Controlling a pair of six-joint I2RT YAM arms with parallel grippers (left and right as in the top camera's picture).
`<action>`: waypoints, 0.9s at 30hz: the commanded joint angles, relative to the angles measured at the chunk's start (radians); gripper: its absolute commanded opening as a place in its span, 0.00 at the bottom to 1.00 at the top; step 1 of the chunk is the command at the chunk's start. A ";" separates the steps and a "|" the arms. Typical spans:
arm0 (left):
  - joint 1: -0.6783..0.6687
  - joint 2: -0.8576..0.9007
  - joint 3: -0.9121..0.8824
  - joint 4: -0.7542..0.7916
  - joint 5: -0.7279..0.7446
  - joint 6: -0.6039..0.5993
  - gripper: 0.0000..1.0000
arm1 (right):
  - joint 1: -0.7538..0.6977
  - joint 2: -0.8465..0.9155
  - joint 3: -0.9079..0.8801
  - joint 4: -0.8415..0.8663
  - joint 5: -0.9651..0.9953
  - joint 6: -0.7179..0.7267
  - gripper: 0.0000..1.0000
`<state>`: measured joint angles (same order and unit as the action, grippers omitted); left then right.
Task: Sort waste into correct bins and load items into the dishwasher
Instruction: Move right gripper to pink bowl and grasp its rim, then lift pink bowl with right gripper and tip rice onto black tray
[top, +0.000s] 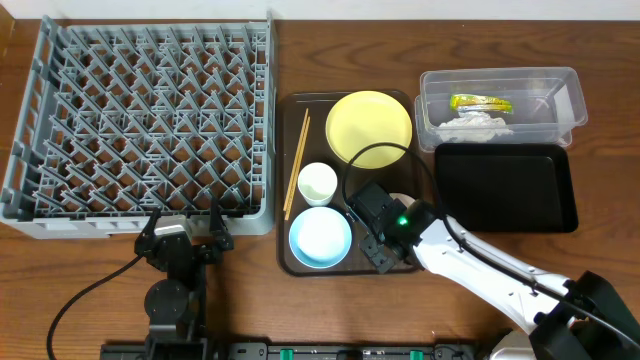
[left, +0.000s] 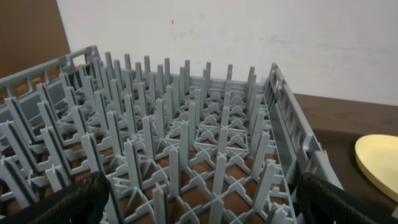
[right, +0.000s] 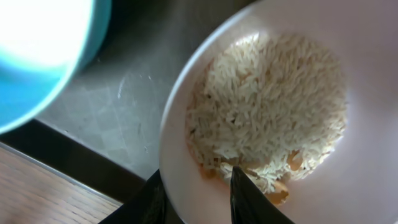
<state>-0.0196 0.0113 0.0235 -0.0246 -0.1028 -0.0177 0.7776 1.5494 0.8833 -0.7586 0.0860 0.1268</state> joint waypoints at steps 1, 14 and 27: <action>0.002 0.000 -0.019 -0.039 -0.006 0.018 0.97 | 0.008 0.009 -0.025 0.009 0.022 0.018 0.30; 0.002 0.000 -0.019 -0.039 -0.006 0.017 0.97 | 0.009 0.009 -0.029 0.027 0.022 0.075 0.07; 0.002 0.000 -0.019 -0.039 -0.006 0.018 0.97 | 0.005 0.008 0.027 -0.009 0.018 0.075 0.01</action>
<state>-0.0196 0.0113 0.0235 -0.0246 -0.1028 -0.0177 0.7879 1.5494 0.8753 -0.7414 0.0902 0.1757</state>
